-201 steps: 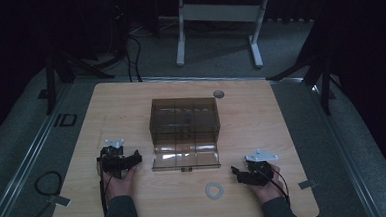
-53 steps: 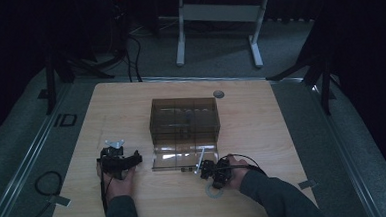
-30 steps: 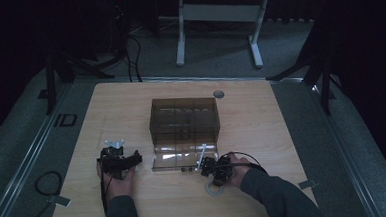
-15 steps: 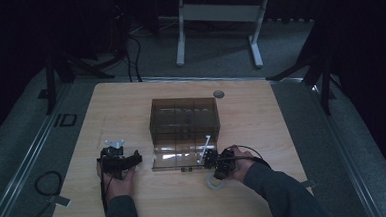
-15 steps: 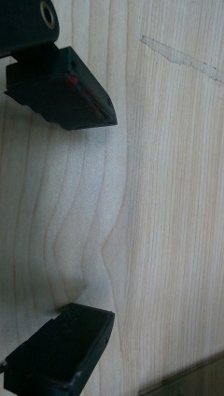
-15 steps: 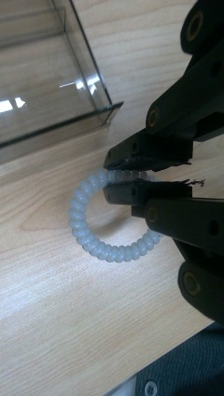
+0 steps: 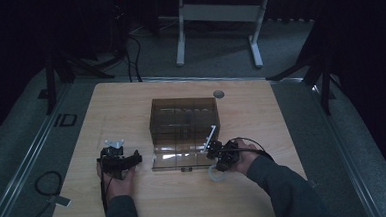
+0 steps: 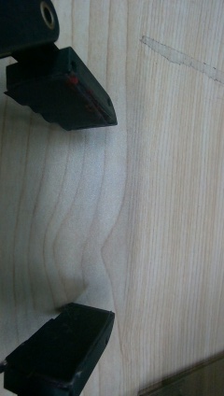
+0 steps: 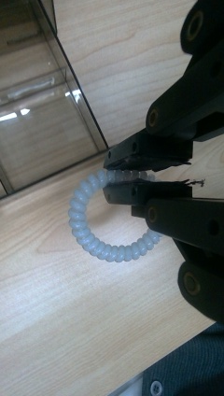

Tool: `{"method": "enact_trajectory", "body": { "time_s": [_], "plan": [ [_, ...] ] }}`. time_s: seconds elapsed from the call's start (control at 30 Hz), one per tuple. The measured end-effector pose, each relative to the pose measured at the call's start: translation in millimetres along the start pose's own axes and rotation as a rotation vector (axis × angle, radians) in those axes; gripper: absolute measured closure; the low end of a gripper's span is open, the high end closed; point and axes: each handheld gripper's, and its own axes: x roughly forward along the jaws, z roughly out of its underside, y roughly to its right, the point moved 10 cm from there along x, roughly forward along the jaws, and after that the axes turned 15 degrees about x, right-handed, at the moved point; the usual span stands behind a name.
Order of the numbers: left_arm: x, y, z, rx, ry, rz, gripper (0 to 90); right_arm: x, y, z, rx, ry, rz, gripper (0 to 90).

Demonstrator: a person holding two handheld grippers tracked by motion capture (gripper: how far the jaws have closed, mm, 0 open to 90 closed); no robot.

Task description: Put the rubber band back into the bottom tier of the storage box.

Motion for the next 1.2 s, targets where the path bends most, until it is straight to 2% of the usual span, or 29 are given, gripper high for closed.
{"method": "enact_trajectory", "body": {
  "time_s": [0.73,1.2],
  "plan": [
    [0.0,0.1,-0.1,-0.001,0.0,0.0,7.3,-18.2,22.5,-12.2,0.067,0.034,0.007,81.9],
    [0.1,0.0,-0.3,-0.002,0.002,-0.001,7.2,-19.6,34.8,-22.1,0.093,0.043,0.013,81.9]
  ]
}}
